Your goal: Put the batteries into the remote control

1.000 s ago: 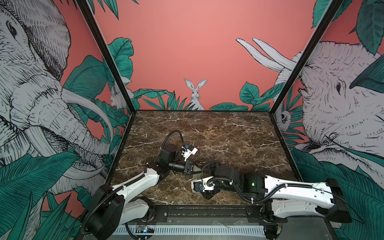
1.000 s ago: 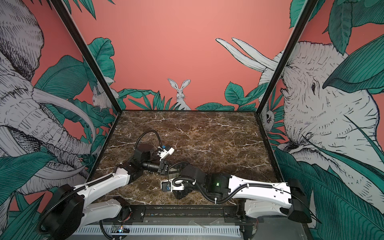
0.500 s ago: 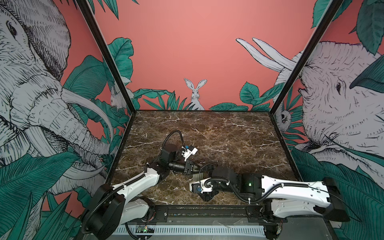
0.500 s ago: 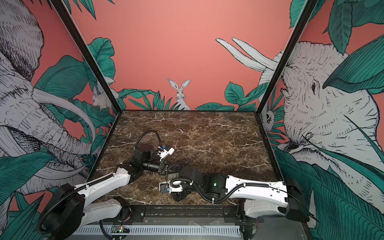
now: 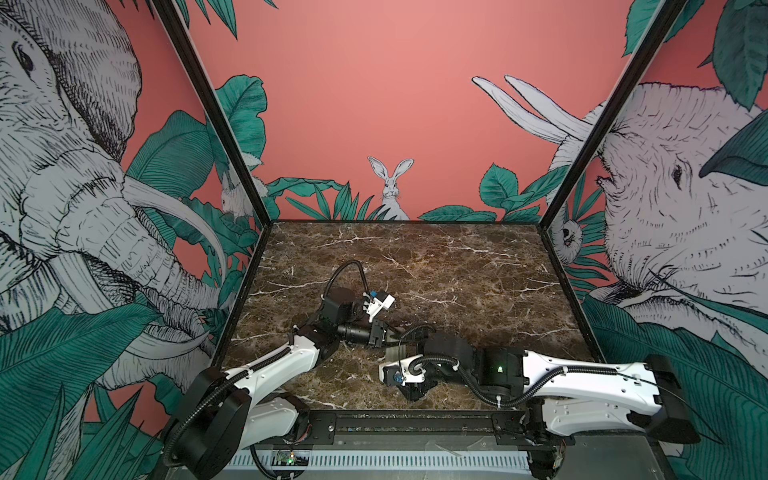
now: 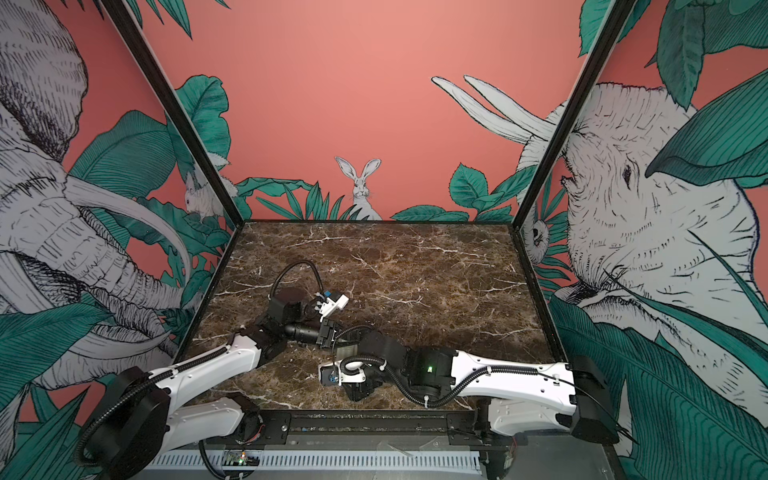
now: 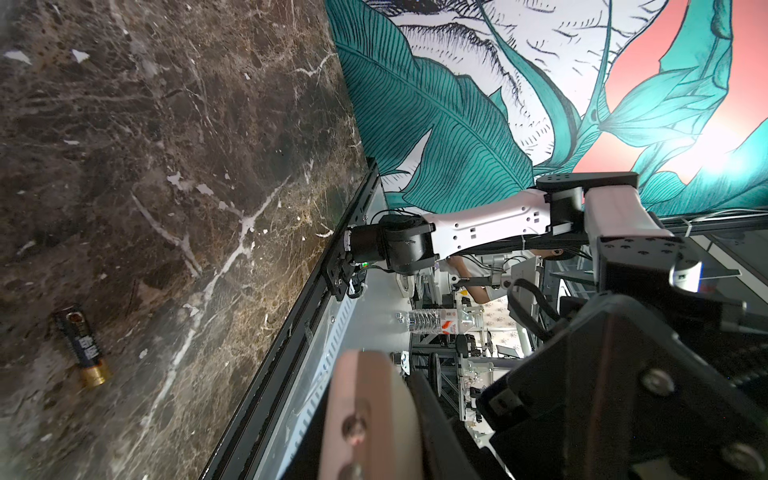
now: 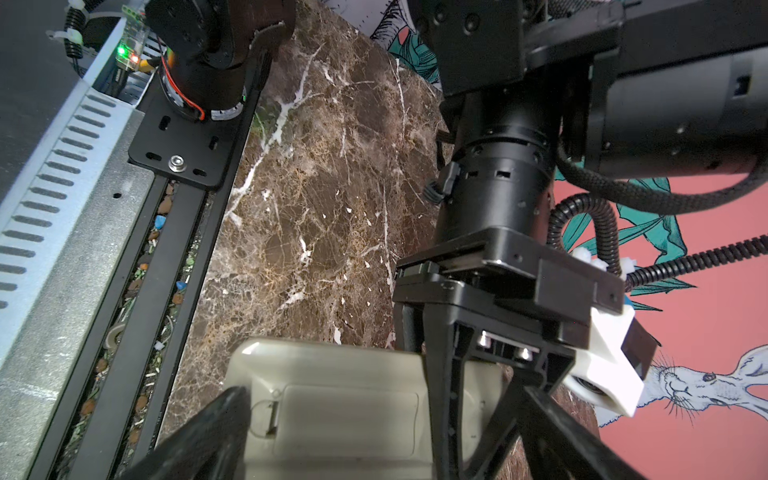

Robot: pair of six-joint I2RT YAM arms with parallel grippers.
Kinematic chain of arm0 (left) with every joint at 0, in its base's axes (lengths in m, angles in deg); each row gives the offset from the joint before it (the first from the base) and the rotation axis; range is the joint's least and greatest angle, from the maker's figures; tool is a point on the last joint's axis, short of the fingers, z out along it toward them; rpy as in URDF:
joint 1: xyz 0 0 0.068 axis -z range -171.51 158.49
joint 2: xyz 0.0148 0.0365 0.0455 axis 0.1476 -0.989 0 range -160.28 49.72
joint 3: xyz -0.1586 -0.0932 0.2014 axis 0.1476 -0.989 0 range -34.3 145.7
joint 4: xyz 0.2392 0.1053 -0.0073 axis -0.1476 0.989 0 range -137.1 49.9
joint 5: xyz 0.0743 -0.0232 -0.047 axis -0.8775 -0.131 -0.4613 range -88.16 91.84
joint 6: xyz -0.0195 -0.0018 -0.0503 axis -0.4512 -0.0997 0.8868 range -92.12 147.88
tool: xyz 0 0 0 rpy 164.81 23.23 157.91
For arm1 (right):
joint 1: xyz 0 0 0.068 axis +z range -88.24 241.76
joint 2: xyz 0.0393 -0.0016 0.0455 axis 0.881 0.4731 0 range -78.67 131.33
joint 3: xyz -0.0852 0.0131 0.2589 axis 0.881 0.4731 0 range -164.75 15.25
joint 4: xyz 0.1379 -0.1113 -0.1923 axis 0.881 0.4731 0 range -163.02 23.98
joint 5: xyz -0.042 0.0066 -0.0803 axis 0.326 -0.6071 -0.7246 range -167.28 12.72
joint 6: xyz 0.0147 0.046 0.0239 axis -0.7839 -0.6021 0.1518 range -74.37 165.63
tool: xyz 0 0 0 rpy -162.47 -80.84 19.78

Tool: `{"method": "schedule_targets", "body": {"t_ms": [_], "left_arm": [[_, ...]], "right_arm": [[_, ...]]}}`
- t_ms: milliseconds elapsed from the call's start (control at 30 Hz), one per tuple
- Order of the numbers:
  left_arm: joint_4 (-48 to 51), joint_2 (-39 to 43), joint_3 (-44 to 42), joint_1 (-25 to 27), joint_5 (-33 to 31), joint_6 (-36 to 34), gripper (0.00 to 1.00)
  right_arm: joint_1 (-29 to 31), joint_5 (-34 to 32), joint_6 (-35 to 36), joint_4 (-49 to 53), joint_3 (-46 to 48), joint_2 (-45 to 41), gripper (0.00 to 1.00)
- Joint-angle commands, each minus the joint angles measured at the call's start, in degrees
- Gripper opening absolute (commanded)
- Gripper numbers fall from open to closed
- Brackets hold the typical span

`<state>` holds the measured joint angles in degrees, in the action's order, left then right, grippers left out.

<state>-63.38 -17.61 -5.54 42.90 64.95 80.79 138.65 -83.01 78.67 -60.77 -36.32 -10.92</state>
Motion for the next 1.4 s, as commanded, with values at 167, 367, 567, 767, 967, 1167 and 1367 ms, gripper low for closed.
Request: {"method": "schedule_targets", "body": {"t_ms": [167, 367, 567, 767, 967, 1167, 1367], "left_arm": [[-1.1, 0.3, -0.3, 0.2, 2.7, 0.5, 0.0], [-1.0, 0.5, -0.3, 0.2, 2.7, 0.5, 0.0], [-1.0, 0.6, -0.4, 0.2, 2.6, 0.5, 0.0], [-1.0, 0.7, -0.4, 0.3, 2.5, 0.5, 0.0], [-1.0, 0.6, -0.2, 0.3, 2.5, 0.6, 0.0], [-1.0, 0.7, -0.4, 0.2, 2.5, 0.5, 0.0], [-1.0, 0.8, -0.6, 0.3, 2.4, 0.5, 0.0]], "right_arm": [[-0.2, -3.7, 1.8, 0.9, 0.2, -0.1, 0.99], [-0.2, -3.8, 2.1, 1.1, 0.1, 0.1, 1.0], [-0.2, -6.8, 3.4, 0.6, -0.1, 1.0, 0.99], [-0.2, -8.3, 4.6, -2.4, 0.3, -1.0, 0.99], [-0.2, -8.4, 5.1, -3.6, 0.3, -2.0, 1.0], [-0.2, -8.3, 5.0, -3.4, 0.1, -2.0, 1.0], [-0.2, -6.6, 4.4, -3.4, 0.2, -2.8, 1.0]]}}
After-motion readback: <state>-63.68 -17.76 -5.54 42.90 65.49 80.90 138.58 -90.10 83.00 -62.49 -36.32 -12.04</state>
